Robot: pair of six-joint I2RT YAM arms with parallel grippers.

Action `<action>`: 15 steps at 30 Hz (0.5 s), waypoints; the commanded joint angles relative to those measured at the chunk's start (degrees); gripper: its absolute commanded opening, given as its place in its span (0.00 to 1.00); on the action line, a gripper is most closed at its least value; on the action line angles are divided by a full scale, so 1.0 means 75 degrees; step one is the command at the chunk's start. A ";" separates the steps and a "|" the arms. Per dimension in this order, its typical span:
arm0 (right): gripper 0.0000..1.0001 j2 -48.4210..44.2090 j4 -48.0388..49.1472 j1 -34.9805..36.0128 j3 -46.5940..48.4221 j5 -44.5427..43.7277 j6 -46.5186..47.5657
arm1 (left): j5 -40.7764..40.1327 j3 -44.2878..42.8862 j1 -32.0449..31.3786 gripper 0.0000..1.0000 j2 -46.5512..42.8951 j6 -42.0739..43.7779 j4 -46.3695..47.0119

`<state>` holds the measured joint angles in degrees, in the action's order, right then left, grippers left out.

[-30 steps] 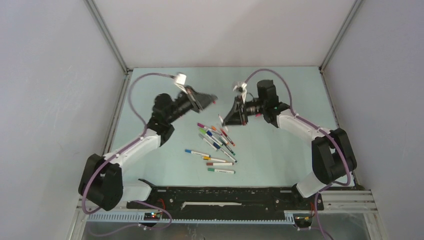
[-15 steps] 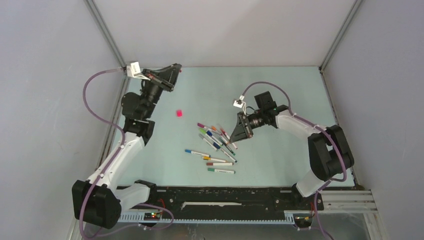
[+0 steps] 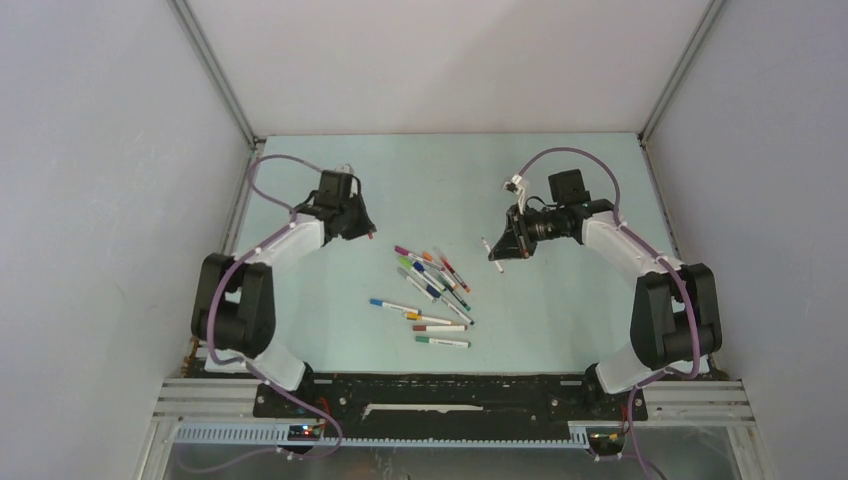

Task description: Open the pen caps

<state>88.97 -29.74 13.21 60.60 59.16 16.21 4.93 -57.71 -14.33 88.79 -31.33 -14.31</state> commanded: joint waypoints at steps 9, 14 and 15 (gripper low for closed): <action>0.00 -0.0201 -0.0078 -0.0417 0.0223 0.0076 0.0111 | -0.1696 -0.2731 -0.0328 0.07 0.2628 0.1305 -0.1376; 0.00 -0.0187 -0.0081 -0.0515 0.0221 0.0022 0.0085 | -0.1812 -0.3281 -0.0328 0.09 0.3197 0.1505 -0.1621; 0.00 -0.0184 -0.0053 -0.0535 0.0228 -0.0074 0.0021 | -0.1832 -0.3361 -0.0328 0.10 0.3283 0.1547 -0.1680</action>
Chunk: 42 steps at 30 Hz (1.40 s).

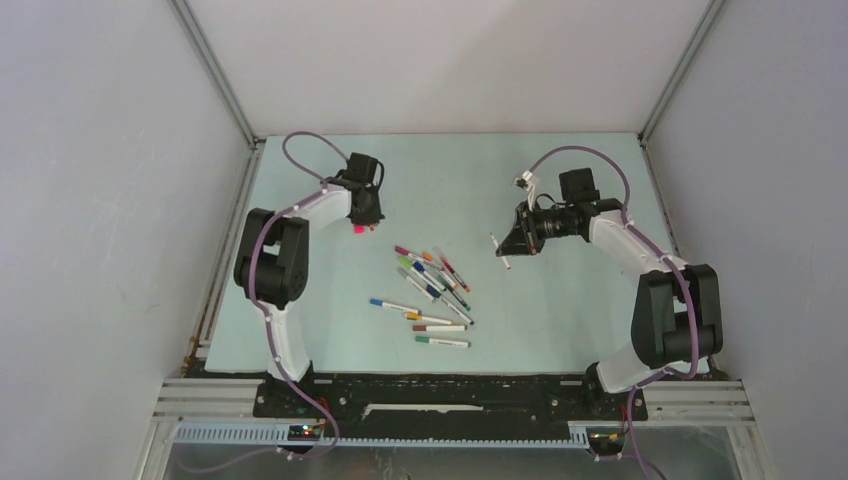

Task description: Open the pen caps

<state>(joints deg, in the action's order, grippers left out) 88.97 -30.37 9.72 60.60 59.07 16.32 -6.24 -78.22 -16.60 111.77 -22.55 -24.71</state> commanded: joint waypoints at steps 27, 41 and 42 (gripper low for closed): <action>0.03 0.0012 -0.0448 -0.0279 0.0506 -0.4387 0.2745 | -0.0262 0.2196 -0.0019 0.53 -0.4595 0.0651 0.1352; 0.00 0.1499 -0.0472 0.0119 0.0480 -0.6384 1.0598 | 0.1861 0.5169 0.0749 1.00 -0.8179 -0.0527 0.2201; 0.00 0.1626 -0.0302 0.0175 0.0481 -0.6493 1.0736 | 0.1938 0.5270 0.0749 1.00 -0.8295 -0.0573 0.2194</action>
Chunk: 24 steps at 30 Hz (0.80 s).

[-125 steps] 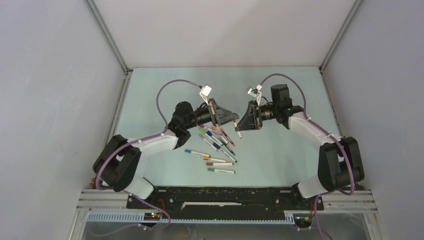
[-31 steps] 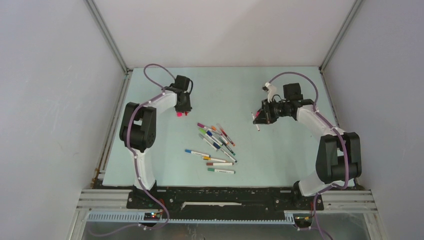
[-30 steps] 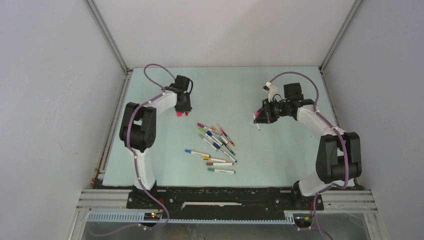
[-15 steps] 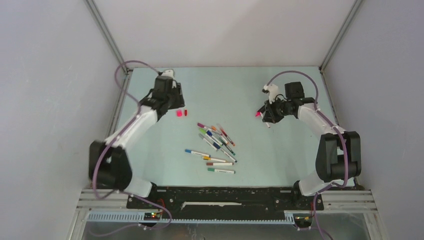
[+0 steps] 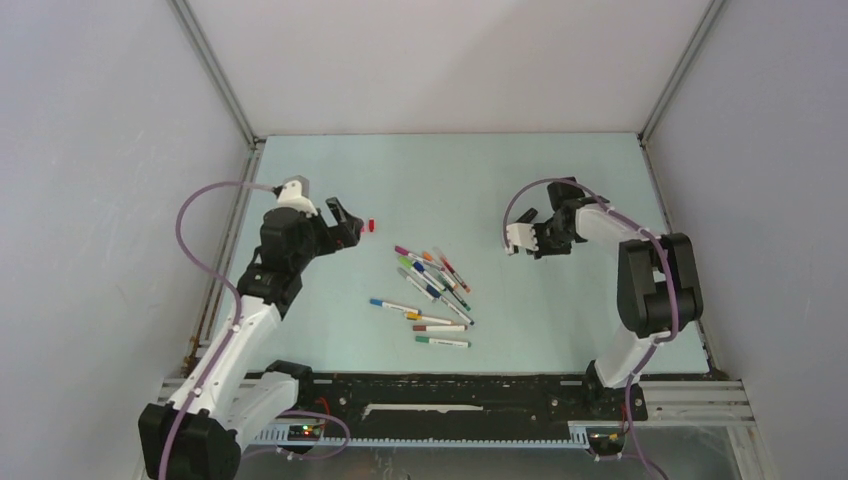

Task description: Open the pen caps

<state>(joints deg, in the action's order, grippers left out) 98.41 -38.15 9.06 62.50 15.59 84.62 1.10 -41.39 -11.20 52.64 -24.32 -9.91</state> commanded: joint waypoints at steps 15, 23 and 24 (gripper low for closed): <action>0.35 0.0873 0.2406 0.0727 0.0221 -0.1304 0.1598 | 0.1833 0.1000 0.0039 1.00 -0.1316 -0.0873 0.0827; 0.40 -0.0832 0.1258 0.0530 0.0232 -0.0070 -0.0079 | 0.3035 0.1220 0.0024 1.00 -0.1038 -0.1322 0.1386; 0.40 -0.1273 0.1103 0.0506 0.0223 0.0269 -0.0627 | 0.3306 0.1128 0.0003 0.99 -0.0876 -0.1317 0.1104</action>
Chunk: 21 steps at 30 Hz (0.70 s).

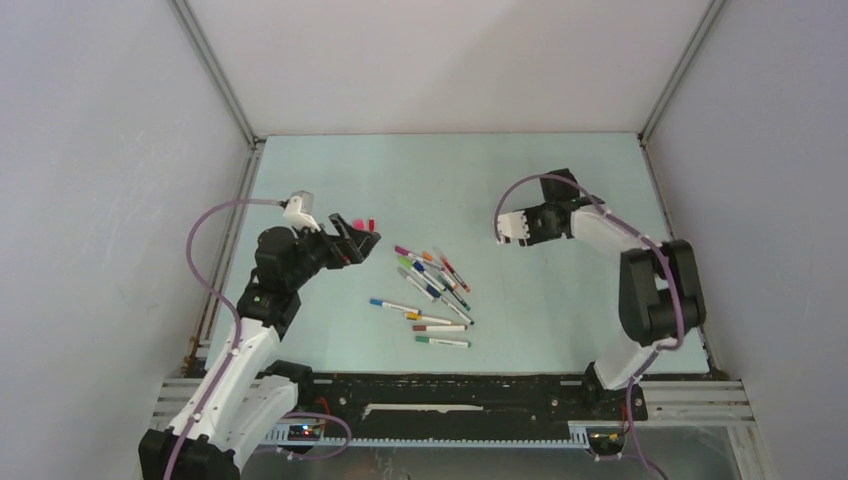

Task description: Open the pen caps

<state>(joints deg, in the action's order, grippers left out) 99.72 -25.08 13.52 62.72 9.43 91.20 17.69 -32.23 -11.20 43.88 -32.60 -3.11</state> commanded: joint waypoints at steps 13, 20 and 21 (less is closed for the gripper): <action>0.66 -0.3624 0.0054 -0.1551 -0.1178 0.9024 -0.9619 | -0.3463 -0.2224 -0.4505 0.93 0.2205 0.1943 -0.3958; 0.69 -0.3724 -0.0216 -0.1637 -0.1232 0.8623 -0.9082 | -0.4910 -0.2624 -0.5133 0.88 0.3273 0.1508 -0.4968; 0.69 -0.3708 -0.0220 -0.1638 -0.1229 0.8554 -0.9072 | -0.5115 -0.2715 -0.5115 0.88 0.3372 0.1045 -0.5128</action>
<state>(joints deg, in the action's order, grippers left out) 72.64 -28.03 1.74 52.45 70.78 24.77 -10.94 -48.80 -49.43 66.96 -20.47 -35.03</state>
